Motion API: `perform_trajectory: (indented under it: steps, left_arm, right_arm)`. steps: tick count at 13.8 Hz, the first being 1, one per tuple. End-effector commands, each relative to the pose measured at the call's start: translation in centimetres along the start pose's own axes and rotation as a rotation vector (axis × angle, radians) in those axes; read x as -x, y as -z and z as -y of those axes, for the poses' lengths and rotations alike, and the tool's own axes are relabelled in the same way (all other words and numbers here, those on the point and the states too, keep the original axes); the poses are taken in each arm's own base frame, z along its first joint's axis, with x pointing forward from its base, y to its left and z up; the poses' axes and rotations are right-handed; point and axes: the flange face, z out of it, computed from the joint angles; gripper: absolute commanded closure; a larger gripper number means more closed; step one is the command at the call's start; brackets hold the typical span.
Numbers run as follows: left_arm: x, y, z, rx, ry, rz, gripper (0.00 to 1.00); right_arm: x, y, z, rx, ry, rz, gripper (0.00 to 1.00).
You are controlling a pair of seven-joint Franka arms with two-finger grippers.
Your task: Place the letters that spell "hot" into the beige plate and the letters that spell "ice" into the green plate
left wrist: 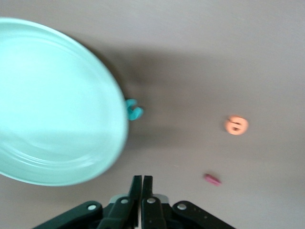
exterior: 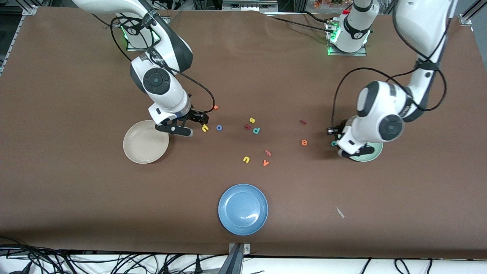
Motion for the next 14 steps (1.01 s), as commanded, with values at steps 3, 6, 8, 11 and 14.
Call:
perform_trajectory:
  steps: [3,6,8,11,14]
  left_arm:
    - [-1.0,0.6,6.2,0.008,-0.098,0.013,0.93]
    - [-1.6,-1.0,6.4,0.01,-0.094,0.029,0.93]
    - [-2.0,-1.9,6.5,0.011,-0.093,0.029,0.93]
    - [-2.1,-0.9,5.4,0.019,-0.087,0.015,0.38]
    - [-2.1,1.2,2.0,0.036,-0.019,-0.023,0.16]
  right_arm:
    - [-2.4,-0.8,-2.0,0.0,0.0,-0.069,0.0]
    - [-4.7,-1.8,-2.5,-0.015,-0.011,-0.089,0.0]
    - [-4.9,-3.6,-1.6,-0.037,-0.001,-0.098,0.0]
    - [-4.4,-4.3,-1.1,-0.038,0.011,-0.088,0.0]
    - [-4.4,-4.5,-1.1,-0.033,-0.001,-0.08,0.0]
